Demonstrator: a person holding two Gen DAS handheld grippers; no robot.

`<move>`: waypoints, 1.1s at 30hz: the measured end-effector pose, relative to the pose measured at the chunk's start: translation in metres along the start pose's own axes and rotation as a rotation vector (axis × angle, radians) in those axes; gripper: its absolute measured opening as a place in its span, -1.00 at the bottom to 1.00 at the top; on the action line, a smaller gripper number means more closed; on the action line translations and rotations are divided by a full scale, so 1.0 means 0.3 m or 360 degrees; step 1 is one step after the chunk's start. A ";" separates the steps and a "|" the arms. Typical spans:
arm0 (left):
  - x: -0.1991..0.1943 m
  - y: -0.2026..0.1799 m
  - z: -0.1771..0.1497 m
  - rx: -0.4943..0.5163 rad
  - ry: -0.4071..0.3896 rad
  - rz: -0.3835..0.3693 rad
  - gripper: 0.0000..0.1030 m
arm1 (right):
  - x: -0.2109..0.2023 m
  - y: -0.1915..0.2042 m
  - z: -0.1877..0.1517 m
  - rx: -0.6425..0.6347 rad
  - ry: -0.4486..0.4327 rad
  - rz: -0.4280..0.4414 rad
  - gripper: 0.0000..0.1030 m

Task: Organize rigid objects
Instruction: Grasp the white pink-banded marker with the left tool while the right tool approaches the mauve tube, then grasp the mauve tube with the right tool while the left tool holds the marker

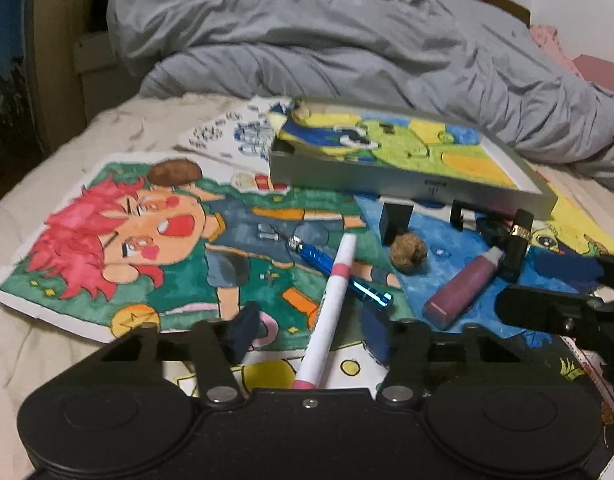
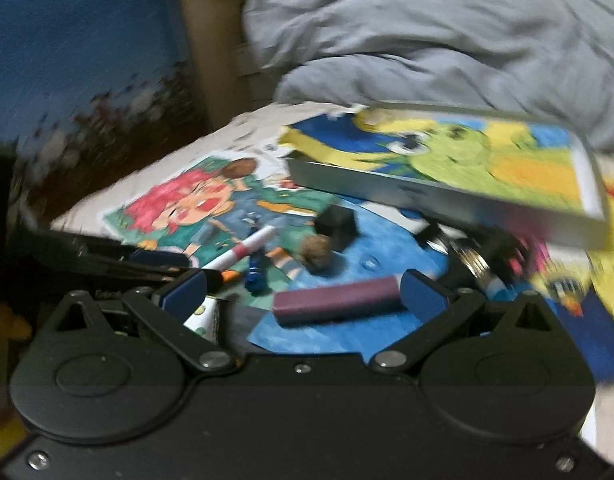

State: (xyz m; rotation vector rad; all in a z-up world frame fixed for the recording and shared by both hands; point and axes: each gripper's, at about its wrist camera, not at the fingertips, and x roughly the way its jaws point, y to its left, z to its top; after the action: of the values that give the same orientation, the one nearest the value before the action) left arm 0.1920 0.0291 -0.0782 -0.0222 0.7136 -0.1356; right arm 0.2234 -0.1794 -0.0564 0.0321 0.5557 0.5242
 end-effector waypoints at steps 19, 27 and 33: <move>0.058 0.009 0.051 -0.0175 0.0153 -0.0031 -0.74 | 0.168 -0.051 0.035 -0.0205 0.0346 0.0161 0.99; 0.040 -0.019 0.032 -0.0247 0.0180 -0.0095 -0.75 | 0.064 -0.034 -0.017 -0.0283 0.0450 0.0157 0.99; 0.021 -0.061 0.017 -0.0238 0.0191 -0.0160 -0.75 | -0.056 -0.034 -0.053 -0.0233 0.0441 0.0079 0.99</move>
State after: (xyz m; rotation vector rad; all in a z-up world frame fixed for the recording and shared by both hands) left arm 0.1979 0.0101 -0.0771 -0.1942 0.8420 -0.1810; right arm 0.2079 -0.1982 -0.0635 -0.1688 0.7870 0.6213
